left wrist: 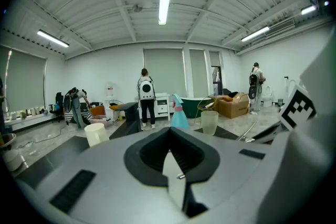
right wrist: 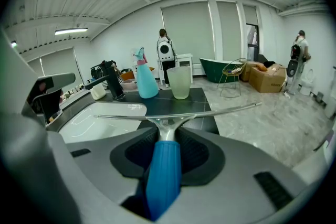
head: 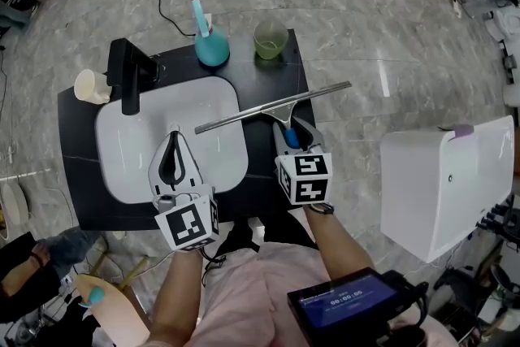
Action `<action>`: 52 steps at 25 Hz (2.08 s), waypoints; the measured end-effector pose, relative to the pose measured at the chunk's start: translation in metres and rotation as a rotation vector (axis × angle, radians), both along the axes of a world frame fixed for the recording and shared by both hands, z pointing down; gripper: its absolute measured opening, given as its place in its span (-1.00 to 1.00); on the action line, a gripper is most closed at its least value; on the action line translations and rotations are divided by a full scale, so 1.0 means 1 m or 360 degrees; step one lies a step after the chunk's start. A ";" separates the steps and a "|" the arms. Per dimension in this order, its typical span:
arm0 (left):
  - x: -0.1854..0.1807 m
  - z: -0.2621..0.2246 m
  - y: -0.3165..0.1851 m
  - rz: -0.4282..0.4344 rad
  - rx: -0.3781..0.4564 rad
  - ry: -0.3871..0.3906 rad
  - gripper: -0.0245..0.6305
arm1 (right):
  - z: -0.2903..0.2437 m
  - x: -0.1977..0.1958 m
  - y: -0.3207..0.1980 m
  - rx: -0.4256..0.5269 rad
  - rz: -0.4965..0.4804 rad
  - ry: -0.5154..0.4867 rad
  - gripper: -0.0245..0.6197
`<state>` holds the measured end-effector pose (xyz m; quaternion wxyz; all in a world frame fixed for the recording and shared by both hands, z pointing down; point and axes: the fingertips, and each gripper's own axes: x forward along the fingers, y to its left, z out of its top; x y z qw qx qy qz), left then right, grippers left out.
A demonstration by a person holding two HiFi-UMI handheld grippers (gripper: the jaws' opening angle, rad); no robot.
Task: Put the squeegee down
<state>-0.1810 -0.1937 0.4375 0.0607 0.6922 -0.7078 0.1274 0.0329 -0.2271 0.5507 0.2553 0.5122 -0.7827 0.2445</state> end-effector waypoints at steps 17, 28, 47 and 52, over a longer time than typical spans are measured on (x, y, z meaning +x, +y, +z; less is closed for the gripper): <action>-0.001 0.016 -0.006 0.0003 -0.0053 -0.0006 -0.90 | 0.022 0.003 0.001 -0.0078 0.0005 0.0021 -0.53; -0.002 0.023 -0.009 -0.0001 -0.0070 -0.0006 -0.90 | 0.034 0.003 0.002 -0.0109 -0.0001 0.0034 -0.53; -0.001 0.021 -0.005 0.0015 -0.0064 -0.0001 -0.90 | 0.045 -0.002 0.003 -0.0189 -0.0024 0.0047 -0.40; 0.000 0.013 -0.002 0.0025 -0.0042 -0.0003 -0.90 | 0.037 0.003 0.005 -0.0170 -0.0007 0.0042 -0.31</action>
